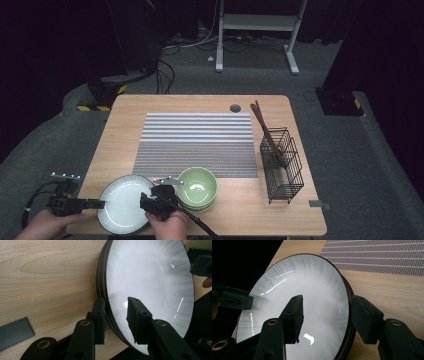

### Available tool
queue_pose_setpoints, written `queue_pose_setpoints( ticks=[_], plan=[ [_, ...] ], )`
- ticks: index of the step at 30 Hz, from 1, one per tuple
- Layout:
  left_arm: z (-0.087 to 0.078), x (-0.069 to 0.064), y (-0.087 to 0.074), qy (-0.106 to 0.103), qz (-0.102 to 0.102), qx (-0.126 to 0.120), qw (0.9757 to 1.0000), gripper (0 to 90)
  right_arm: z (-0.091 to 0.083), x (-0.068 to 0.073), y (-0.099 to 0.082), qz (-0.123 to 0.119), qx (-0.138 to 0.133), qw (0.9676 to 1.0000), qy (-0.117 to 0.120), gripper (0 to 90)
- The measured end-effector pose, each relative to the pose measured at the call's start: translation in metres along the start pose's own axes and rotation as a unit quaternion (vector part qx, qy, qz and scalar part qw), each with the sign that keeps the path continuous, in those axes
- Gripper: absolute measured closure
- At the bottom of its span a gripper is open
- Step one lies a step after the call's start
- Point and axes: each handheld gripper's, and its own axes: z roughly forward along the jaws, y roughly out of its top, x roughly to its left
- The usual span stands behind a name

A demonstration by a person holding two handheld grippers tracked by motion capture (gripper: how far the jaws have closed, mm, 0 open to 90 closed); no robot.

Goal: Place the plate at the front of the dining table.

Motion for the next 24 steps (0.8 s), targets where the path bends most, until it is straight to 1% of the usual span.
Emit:
queue_pose_setpoints(
  ticks=[2, 4, 5, 8, 9, 11, 15, 17, 19, 20, 21, 22, 23, 24],
  plan=[
    [0.0004, -0.0005, 0.0002, 0.000, -0.001, -0.004, 1.0000, 68.2, 0.0003, -0.0003, 0.0003, -0.001, 0.001, 1.0000, 0.001, 44.5],
    [0.0002, 0.0003, 0.0003, 0.001, 0.002, -0.007, 1.0000, 69.1, 0.0004, -0.0005, 0.0001, -0.001, 0.000, 1.0000, 0.002, 44.7],
    [0.0003, 0.0002, 0.0005, 0.000, 0.000, -0.007, 1.0000, 69.2, 0.0003, -0.0001, -0.0003, 0.000, 0.001, 1.0000, 0.002, 45.0],
    [0.0006, 0.0007, 0.0004, 0.005, 0.005, -0.007, 1.0000, 69.1, 0.0013, 0.0010, -0.0016, -0.004, 0.001, 1.0000, 0.004, 45.6],
    [0.0011, 0.0002, 0.0004, 0.003, 0.001, -0.009, 1.0000, 69.2, 0.0015, 0.0014, -0.0020, -0.005, 0.001, 1.0000, 0.004, 45.8],
    [0.0011, 0.0004, 0.0004, 0.002, 0.000, -0.010, 0.9999, 69.4, 0.0022, 0.0017, -0.0022, -0.009, -0.001, 1.0000, 0.003, 45.8],
    [0.0011, 0.0006, 0.0006, 0.002, 0.001, -0.009, 1.0000, 69.2, 0.0029, 0.0023, -0.0023, -0.010, -0.002, 0.9999, 0.002, 45.8],
    [0.0008, 0.0012, 0.0011, 0.005, 0.008, -0.008, 0.9999, 69.2, 0.0034, 0.0030, -0.0023, -0.010, -0.001, 1.0000, 0.002, 45.8],
    [0.0013, -0.0002, 0.0012, 0.004, 0.001, -0.013, 0.9999, 69.1, 0.0042, 0.0032, -0.0018, -0.010, 0.000, 1.0000, 0.002, 45.9],
    [0.0012, -0.0002, 0.0013, 0.005, 0.000, -0.013, 0.9999, 69.1, 0.0046, 0.0030, -0.0014, -0.010, 0.002, 0.9999, 0.004, 46.3],
    [0.0010, 0.0005, 0.0013, 0.007, 0.003, -0.010, 0.9999, 69.3, 0.0055, 0.0035, -0.0014, -0.007, 0.007, 0.9999, 0.007, 46.3],
    [0.0003, 0.0022, 0.0014, 0.007, 0.011, -0.007, 0.9999, 70.6, 0.0064, 0.0041, -0.0017, -0.010, 0.008, 0.9999, 0.005, 46.2],
    [0.0002, 0.0023, 0.0012, 0.005, 0.008, -0.010, 0.9999, 71.6, 0.0068, 0.0046, -0.0020, -0.013, 0.007, 0.9999, 0.004, 46.2],
    [0.0005, 0.0013, 0.0009, 0.006, -0.001, -0.015, 0.9999, 72.2, 0.0072, 0.0044, -0.0022, -0.014, 0.007, 0.9999, 0.004, 46.3]
  ],
)
